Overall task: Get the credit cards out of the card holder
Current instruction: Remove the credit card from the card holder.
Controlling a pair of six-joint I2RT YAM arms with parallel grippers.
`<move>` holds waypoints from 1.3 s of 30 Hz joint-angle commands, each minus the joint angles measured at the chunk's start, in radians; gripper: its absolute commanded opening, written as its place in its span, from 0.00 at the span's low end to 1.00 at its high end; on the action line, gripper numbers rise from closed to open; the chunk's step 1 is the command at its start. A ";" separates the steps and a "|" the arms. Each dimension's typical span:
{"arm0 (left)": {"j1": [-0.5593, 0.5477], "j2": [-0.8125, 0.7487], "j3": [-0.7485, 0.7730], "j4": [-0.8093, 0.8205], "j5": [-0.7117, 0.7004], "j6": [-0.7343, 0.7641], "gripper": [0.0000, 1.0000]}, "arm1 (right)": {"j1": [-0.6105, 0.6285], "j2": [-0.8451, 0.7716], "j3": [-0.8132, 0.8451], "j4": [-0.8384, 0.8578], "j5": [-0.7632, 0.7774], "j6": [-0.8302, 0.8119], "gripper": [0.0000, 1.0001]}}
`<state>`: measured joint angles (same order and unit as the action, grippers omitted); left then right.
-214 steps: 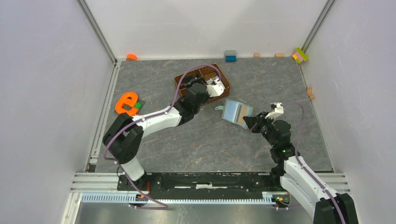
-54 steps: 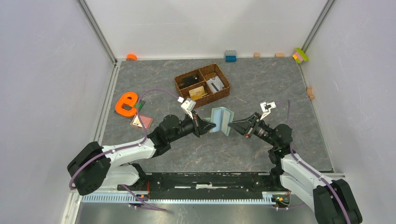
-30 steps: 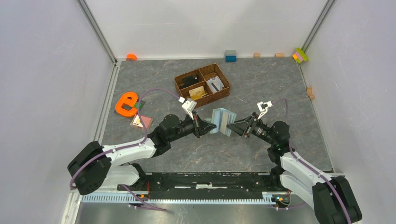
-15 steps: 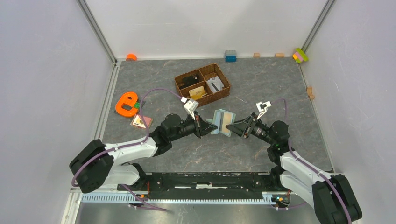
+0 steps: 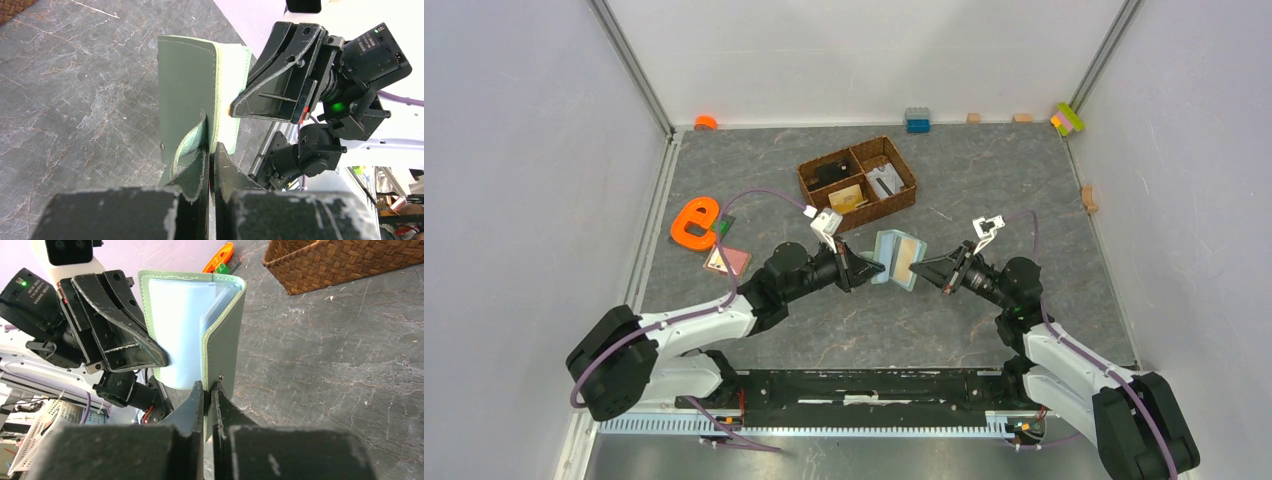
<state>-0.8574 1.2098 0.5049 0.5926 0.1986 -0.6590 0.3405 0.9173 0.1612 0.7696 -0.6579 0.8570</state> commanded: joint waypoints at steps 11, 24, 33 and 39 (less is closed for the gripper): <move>0.008 -0.041 0.058 -0.137 -0.173 0.022 0.59 | 0.008 -0.023 0.056 -0.026 -0.007 -0.010 0.00; 0.008 0.049 0.070 -0.030 -0.019 0.042 0.83 | 0.008 -0.035 0.034 0.099 -0.062 0.060 0.00; 0.008 0.043 0.063 -0.015 -0.019 0.040 0.61 | 0.031 0.005 0.039 0.135 -0.075 0.070 0.00; 0.008 0.041 0.060 -0.018 -0.035 0.029 0.24 | 0.037 0.006 0.041 0.135 -0.076 0.068 0.05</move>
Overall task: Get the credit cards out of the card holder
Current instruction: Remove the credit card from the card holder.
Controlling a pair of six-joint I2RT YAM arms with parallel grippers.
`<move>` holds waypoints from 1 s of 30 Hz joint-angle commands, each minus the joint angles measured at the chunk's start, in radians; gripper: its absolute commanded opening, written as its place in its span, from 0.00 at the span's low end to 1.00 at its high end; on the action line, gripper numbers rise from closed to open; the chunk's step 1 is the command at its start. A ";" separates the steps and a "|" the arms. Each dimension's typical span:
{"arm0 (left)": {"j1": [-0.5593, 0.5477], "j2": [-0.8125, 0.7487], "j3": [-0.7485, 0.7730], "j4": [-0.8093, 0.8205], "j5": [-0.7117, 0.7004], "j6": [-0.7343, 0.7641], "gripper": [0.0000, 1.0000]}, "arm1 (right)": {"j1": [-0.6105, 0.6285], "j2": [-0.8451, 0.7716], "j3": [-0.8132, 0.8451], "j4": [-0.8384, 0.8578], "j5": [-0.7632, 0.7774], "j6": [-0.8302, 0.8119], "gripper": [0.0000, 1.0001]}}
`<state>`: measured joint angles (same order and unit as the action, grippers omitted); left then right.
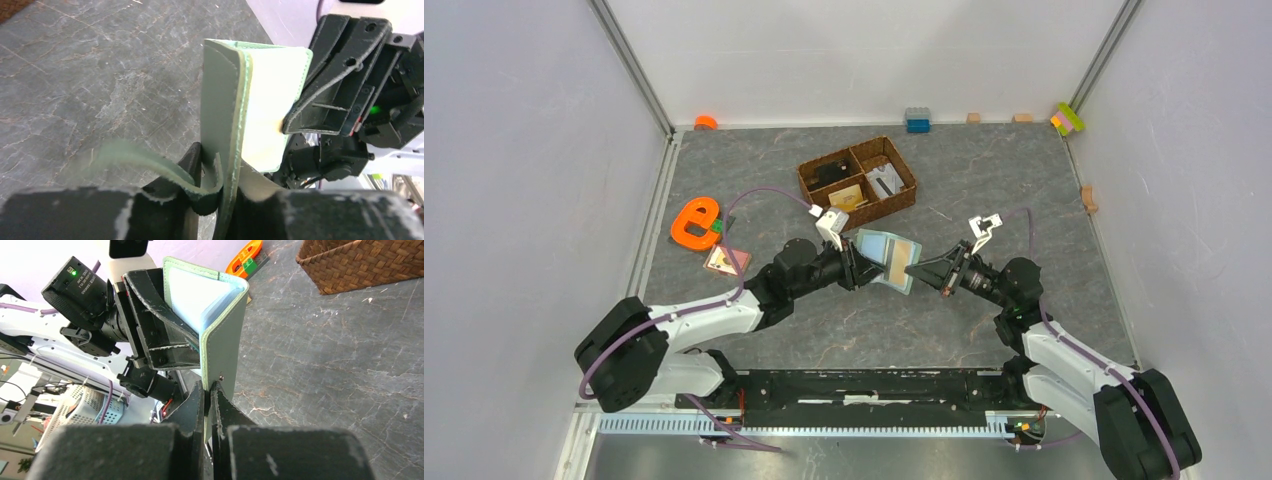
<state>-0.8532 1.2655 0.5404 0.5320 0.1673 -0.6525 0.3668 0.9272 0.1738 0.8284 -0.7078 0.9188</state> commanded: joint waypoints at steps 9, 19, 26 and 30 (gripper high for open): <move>0.018 -0.060 -0.010 0.047 -0.069 -0.042 0.02 | 0.011 -0.021 0.023 0.072 -0.017 -0.007 0.43; 0.045 -0.048 -0.013 0.054 -0.041 -0.081 0.02 | 0.011 -0.023 0.031 0.051 -0.016 -0.025 0.24; 0.046 -0.047 -0.019 0.087 -0.009 -0.082 0.02 | 0.014 -0.003 0.046 0.014 -0.015 -0.045 0.15; 0.045 -0.030 -0.015 0.123 0.045 -0.071 0.02 | 0.020 0.008 0.054 -0.009 -0.007 -0.059 0.14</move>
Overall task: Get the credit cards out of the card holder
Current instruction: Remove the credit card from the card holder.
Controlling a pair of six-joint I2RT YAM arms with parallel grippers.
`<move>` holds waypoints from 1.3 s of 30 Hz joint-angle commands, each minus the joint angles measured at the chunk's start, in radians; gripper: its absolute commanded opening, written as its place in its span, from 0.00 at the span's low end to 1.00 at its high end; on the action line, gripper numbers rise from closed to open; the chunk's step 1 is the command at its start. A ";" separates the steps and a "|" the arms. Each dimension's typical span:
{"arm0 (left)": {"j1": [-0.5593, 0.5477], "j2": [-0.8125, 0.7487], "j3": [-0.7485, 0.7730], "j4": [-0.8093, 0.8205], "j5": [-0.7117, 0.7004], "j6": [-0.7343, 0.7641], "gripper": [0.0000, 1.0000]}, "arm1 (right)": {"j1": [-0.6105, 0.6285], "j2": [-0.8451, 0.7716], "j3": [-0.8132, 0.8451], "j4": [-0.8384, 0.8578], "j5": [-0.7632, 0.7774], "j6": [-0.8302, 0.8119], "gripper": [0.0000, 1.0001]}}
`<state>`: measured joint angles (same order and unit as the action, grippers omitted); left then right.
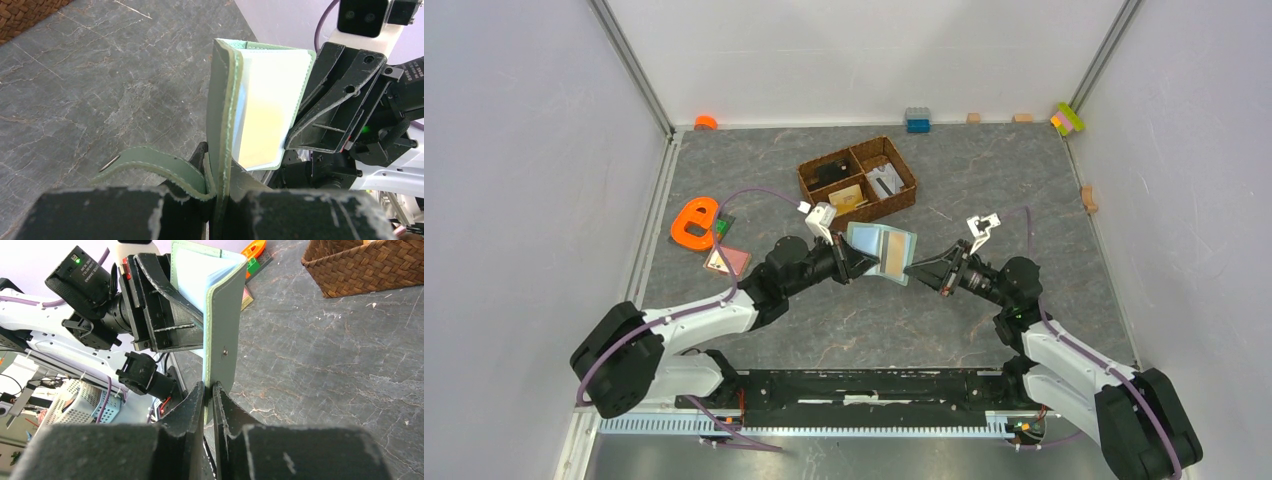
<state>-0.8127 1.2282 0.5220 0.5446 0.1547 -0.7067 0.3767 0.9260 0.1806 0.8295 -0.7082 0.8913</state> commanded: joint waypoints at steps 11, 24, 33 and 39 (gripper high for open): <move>0.004 0.020 0.012 0.103 0.066 -0.014 0.02 | 0.027 -0.002 0.050 0.029 -0.016 -0.029 0.07; 0.004 0.029 0.019 0.114 0.097 -0.012 0.02 | 0.040 0.018 0.067 -0.029 0.003 -0.061 0.06; 0.003 0.017 0.015 0.115 0.097 0.004 0.02 | 0.040 0.018 0.084 -0.115 0.037 -0.104 0.21; 0.002 0.018 0.021 0.088 0.080 0.014 0.02 | 0.040 0.012 0.084 -0.128 0.046 -0.110 0.43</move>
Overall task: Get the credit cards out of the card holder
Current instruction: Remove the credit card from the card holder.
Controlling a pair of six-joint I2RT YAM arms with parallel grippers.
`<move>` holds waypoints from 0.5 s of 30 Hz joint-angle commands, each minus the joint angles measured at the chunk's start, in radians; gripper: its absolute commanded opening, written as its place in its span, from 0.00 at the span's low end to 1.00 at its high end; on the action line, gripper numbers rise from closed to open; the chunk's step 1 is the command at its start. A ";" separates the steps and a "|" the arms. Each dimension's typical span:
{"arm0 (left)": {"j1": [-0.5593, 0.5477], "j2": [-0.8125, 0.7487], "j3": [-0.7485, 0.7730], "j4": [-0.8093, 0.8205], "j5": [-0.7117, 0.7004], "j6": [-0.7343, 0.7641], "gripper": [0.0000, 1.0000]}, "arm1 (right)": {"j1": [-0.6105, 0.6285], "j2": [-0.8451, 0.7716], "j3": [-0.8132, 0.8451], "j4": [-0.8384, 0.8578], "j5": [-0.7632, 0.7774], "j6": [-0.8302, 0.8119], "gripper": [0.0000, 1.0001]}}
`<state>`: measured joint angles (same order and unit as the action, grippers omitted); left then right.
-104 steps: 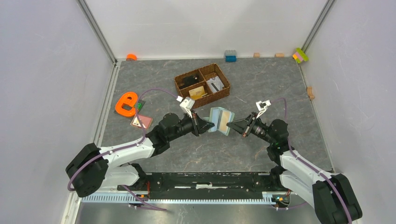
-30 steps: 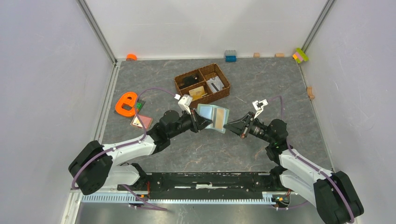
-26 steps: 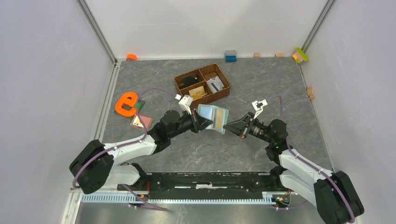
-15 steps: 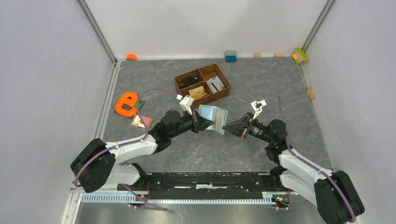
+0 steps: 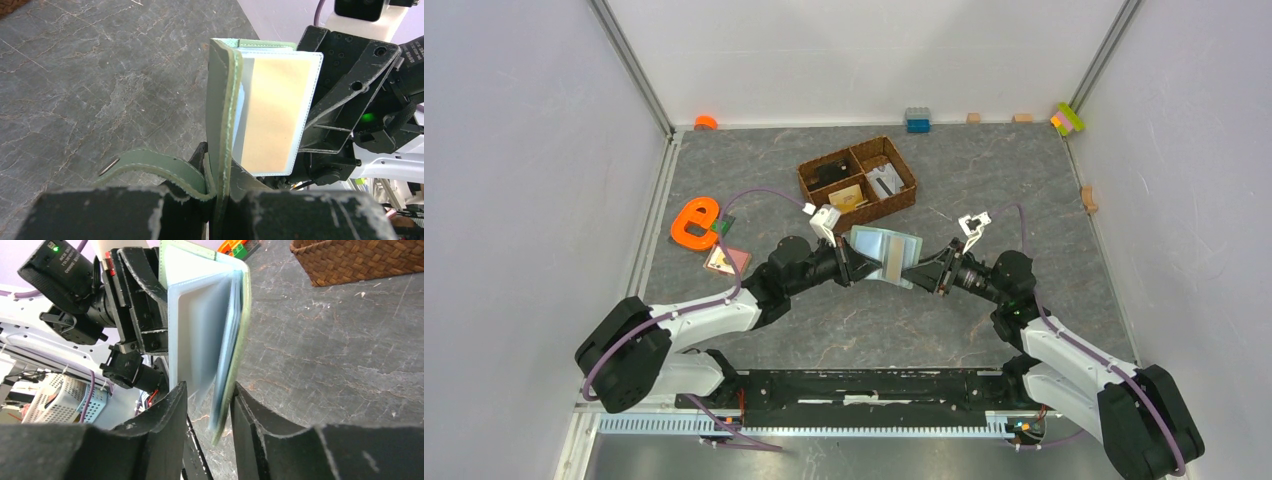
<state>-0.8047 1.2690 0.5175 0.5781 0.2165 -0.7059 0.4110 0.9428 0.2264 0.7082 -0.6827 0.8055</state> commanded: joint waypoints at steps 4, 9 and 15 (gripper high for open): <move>-0.006 -0.011 0.035 0.053 0.027 0.013 0.02 | 0.005 -0.008 0.037 -0.007 0.021 -0.026 0.52; -0.008 -0.012 0.037 0.047 0.026 0.019 0.02 | 0.006 -0.009 0.038 -0.007 0.022 -0.025 0.60; -0.011 -0.008 0.040 0.044 0.027 0.020 0.02 | 0.007 -0.010 0.038 -0.007 0.019 -0.026 0.65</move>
<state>-0.8093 1.2690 0.5179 0.5774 0.2207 -0.7055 0.4118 0.9424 0.2264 0.6781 -0.6712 0.7952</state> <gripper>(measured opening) 0.148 0.646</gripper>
